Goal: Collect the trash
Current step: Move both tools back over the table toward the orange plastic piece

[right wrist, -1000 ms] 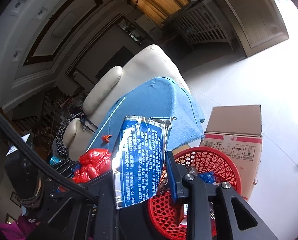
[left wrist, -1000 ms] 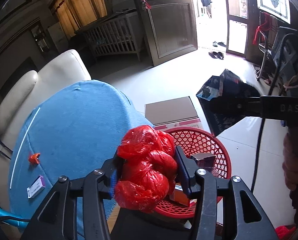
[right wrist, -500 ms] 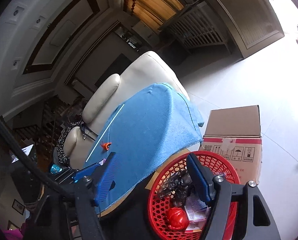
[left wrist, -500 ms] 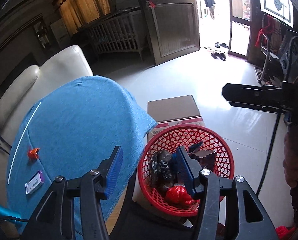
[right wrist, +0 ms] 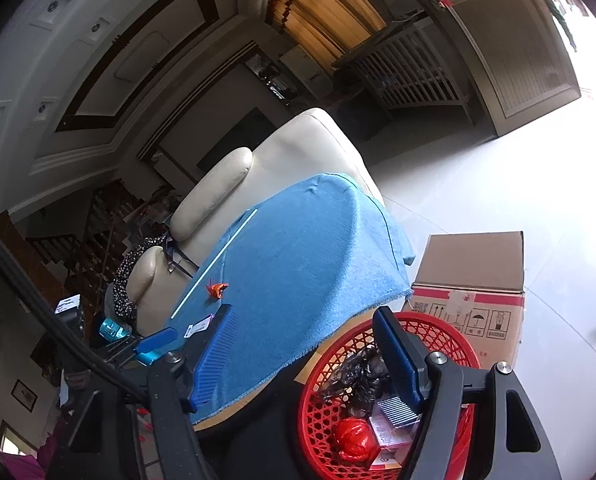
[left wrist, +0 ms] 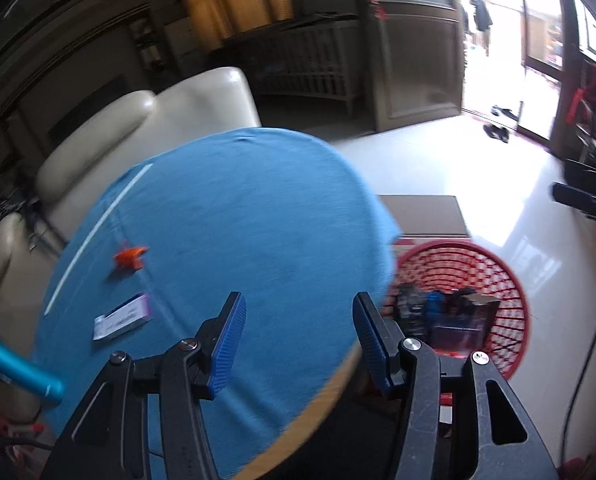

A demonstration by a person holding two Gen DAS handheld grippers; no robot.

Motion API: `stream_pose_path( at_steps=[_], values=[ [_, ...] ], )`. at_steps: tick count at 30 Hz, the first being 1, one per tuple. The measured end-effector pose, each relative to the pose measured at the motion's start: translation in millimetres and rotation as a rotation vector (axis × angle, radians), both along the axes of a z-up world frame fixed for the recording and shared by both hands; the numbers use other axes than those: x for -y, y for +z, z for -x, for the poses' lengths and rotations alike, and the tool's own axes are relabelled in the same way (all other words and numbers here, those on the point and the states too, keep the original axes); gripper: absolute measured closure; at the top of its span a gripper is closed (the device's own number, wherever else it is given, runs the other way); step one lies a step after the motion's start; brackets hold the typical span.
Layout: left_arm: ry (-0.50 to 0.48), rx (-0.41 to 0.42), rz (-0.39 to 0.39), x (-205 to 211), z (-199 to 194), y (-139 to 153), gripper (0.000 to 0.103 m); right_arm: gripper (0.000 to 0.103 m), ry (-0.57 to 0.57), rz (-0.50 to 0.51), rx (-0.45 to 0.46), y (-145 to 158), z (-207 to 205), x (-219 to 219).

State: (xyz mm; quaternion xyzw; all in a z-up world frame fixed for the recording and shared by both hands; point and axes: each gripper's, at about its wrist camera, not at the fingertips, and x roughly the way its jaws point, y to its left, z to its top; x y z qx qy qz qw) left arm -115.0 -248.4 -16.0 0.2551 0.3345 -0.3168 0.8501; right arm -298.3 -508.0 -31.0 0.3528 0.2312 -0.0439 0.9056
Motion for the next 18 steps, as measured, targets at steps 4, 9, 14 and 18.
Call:
stream_pose_path(
  at_steps=[4,9,14,18],
  values=[
    [0.107,0.040,0.007,-37.9,-18.0,4.6,0.046,0.029,0.009,0.011,0.012,1.9,-1.1,-2.3],
    [0.224,0.047,0.013,-82.4,-32.9,7.1,0.046,0.029,0.021,0.015,0.016,2.3,-3.6,-6.6],
    [0.299,0.068,0.032,-111.8,-39.7,13.9,0.046,0.029,0.031,0.034,0.020,4.8,-5.9,-12.2],
    [0.331,0.085,0.032,-125.2,-46.8,17.0,0.046,0.029,0.040,0.044,0.023,6.0,-7.9,-16.6]
  ],
)
